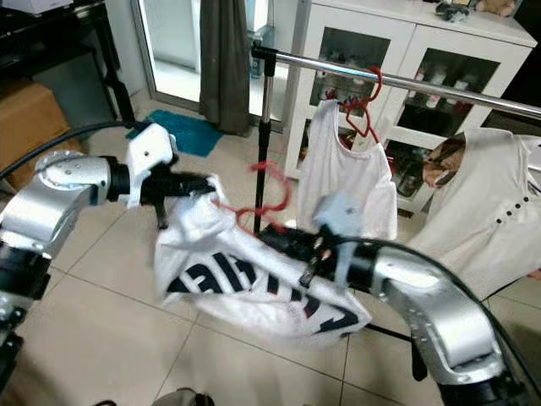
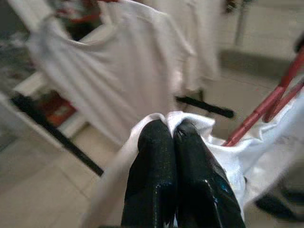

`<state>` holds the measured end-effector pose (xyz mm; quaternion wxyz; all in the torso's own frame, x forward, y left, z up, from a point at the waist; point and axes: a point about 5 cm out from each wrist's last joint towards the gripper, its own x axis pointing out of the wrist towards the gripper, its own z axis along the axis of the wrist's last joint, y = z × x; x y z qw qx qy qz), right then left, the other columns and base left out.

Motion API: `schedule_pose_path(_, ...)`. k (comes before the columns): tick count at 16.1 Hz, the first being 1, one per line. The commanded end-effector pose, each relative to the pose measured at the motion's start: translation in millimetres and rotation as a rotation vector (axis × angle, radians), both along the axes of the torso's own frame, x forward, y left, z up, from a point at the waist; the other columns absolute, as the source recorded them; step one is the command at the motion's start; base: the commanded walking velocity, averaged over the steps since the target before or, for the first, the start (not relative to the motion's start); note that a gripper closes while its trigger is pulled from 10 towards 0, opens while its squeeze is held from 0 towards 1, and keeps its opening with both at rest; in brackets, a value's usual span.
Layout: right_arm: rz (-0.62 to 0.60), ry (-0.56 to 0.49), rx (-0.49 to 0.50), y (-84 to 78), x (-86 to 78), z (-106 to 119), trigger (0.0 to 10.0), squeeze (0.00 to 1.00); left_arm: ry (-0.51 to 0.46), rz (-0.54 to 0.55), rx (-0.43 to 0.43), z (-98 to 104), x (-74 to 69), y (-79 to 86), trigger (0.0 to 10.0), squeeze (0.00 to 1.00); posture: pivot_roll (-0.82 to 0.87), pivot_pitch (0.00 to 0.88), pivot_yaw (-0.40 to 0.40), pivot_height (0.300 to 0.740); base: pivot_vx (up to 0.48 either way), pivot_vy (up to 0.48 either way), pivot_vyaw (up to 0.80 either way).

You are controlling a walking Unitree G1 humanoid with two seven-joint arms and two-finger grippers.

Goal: Hang hanger

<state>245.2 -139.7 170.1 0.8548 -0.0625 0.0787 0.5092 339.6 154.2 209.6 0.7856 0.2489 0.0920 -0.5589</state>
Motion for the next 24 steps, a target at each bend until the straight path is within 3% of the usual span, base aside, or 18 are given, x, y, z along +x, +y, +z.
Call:
schedule_pose_path(1,0.034,-0.036,-0.015,0.6,-0.7,4,10.0,0.0,0.009,-0.057,0.047,2,-0.5,0.1,0.0,0.0,-0.09,0.0,-0.02,0.71,0.0,0.0,0.0)
schedule_pose_path(4,0.074,-0.039,-0.068,0.7,-3.3,0,10.0,0.0,0.065,-0.127,0.127,0,-4.2,9.9,0.0,0.0,-0.09,0.0,-0.016,0.71,0.0,0.0,0.0)
schedule_pose_path(7,0.087,-0.055,0.0,-0.2,-0.6,5,10.0,0.0,0.093,-0.165,0.231,0,-1.6,23.2,0.0,0.0,-0.09,0.0,-0.014,0.71,0.0,0.0,0.0)
schedule_pose_path(12,0.108,-0.052,0.01,0.7,-1.7,3,10.0,0.0,0.08,-0.159,0.226,2,2.1,27.3,0.0,0.0,-0.09,0.0,-0.019,0.71,0.0,0.0,0.0)
schedule_pose_path(13,0.104,-0.048,0.012,2.4,-1.3,2,10.0,0.0,0.021,-0.118,0.223,5,7.2,26.6,9.2,0.0,-0.09,0.0,-0.019,0.71,0.0,0.0,0.0)
schedule_pose_path(14,0.088,-0.043,0.014,2.6,0.6,0,10.0,0.0,0.012,-0.069,0.18,10,12.8,26.8,10.0,0.0,-0.09,0.0,-0.021,0.71,0.0,0.0,0.0)
schedule_pose_path(15,0.071,-0.043,0.012,1.8,2.2,0,10.0,0.0,0.0,-0.062,0.144,15,13.3,27.8,10.0,0.91,-0.09,0.0,-0.021,0.71,0.0,0.0,0.0)
schedule_pose_path(16,0.058,-0.041,0.014,0.9,3.7,-1,10.0,0.0,0.001,-0.054,0.11,19,13.7,28.4,10.0,1.0,-0.09,0.0,-0.023,0.71,0.0,0.0,0.0)
schedule_pose_path(24,-0.112,-0.006,0.013,-8.5,20.6,-7,10.0,0.0,0.025,0.018,0.01,31,9.9,57.5,10.0,1.0,-0.07,0.0,-0.034,0.71,0.0,0.0,0.0)
